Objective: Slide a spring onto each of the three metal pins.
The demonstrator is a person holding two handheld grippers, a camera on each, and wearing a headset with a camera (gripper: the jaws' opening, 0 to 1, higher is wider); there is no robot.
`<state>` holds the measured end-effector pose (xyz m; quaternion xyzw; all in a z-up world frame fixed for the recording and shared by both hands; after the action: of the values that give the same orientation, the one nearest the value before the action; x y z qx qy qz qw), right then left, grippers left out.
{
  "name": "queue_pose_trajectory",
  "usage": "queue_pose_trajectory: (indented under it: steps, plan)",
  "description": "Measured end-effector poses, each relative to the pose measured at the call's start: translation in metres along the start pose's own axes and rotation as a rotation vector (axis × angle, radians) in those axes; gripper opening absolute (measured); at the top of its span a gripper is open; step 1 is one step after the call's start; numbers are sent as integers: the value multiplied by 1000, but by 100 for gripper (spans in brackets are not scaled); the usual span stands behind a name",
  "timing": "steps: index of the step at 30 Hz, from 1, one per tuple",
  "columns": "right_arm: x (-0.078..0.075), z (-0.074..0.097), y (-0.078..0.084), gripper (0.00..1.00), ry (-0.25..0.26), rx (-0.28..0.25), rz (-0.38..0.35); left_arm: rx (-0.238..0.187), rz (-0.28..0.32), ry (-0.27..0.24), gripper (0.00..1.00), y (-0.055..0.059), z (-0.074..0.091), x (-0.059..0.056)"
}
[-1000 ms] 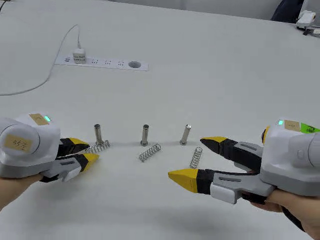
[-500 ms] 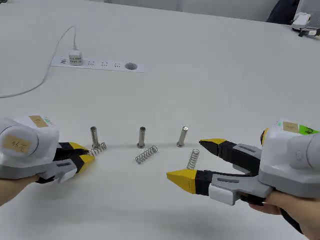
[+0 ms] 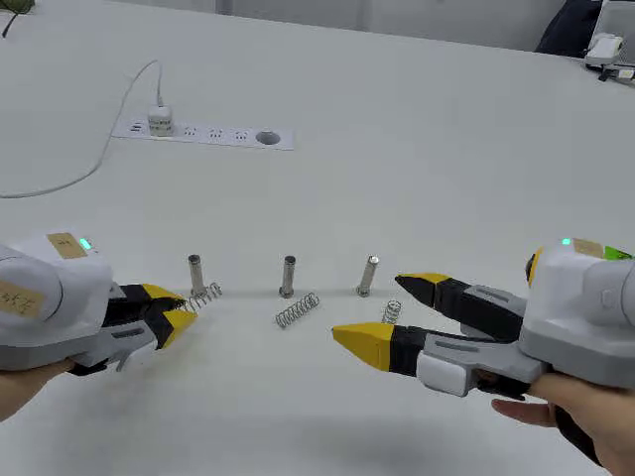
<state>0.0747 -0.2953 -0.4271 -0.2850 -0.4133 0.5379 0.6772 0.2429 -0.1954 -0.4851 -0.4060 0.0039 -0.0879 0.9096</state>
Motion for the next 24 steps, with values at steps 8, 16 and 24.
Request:
queue_pose_trajectory:
  steps: [8, 16, 24]
  plan:
    - [10, -5, -12, 65, -41, -34, -32, -86, 12, -2, 10, -18, 18, -13]
    - [30, -17, -31, 59, -126, -101, -111, -174, 14, -3, 10, -40, 33, -30]
    - [48, -27, -42, 53, -205, -141, -167, -255, 7, -11, 10, -58, 48, -41]
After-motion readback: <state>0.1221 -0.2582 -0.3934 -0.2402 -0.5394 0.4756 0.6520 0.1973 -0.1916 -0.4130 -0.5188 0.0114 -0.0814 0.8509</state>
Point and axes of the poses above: the centre of the closed fingertips' face, and the gripper's own axes: z roughly backward along the fingers, x roughly to its left, y roughly out of its underside, the point moved 3 cm from there along z, roughly backward along the fingers, and after that the axes turned 11 degrees about x, right-handed, at the moved point
